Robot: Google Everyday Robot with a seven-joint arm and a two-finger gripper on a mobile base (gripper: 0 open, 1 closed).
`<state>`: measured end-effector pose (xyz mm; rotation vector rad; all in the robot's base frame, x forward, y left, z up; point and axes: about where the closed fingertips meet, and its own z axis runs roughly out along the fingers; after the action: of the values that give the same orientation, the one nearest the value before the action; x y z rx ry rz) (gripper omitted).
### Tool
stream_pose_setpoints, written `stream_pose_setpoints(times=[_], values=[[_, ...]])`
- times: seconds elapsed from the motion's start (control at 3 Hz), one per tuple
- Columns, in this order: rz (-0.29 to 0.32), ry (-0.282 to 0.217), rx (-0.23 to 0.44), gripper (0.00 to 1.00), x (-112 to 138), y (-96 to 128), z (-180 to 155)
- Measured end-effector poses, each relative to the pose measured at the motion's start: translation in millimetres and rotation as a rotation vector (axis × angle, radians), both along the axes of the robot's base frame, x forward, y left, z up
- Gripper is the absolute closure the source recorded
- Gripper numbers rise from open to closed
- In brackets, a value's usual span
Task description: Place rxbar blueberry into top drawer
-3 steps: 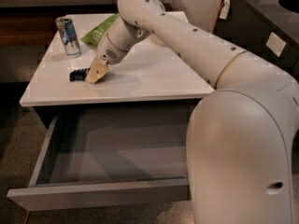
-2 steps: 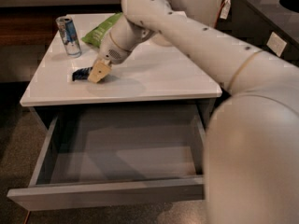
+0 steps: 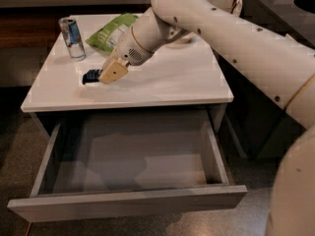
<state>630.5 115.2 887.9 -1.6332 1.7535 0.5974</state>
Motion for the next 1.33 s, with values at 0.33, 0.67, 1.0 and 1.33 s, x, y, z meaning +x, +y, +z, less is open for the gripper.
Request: stream_pose_setpoints(times=[0.33, 0.67, 1.0, 1.33], values=[[0.039, -0.004, 0.029, 1.0, -15.4, -4.2, 7.1], [0.082, 0.012, 0.056, 1.0, -38.9, -11.6, 5.7], [0.127, 0.044, 0.095, 1.0, -60.0, -18.4, -1.1], [0.153, 0.039, 0.133, 1.0, -53.9, -21.7, -6.5]])
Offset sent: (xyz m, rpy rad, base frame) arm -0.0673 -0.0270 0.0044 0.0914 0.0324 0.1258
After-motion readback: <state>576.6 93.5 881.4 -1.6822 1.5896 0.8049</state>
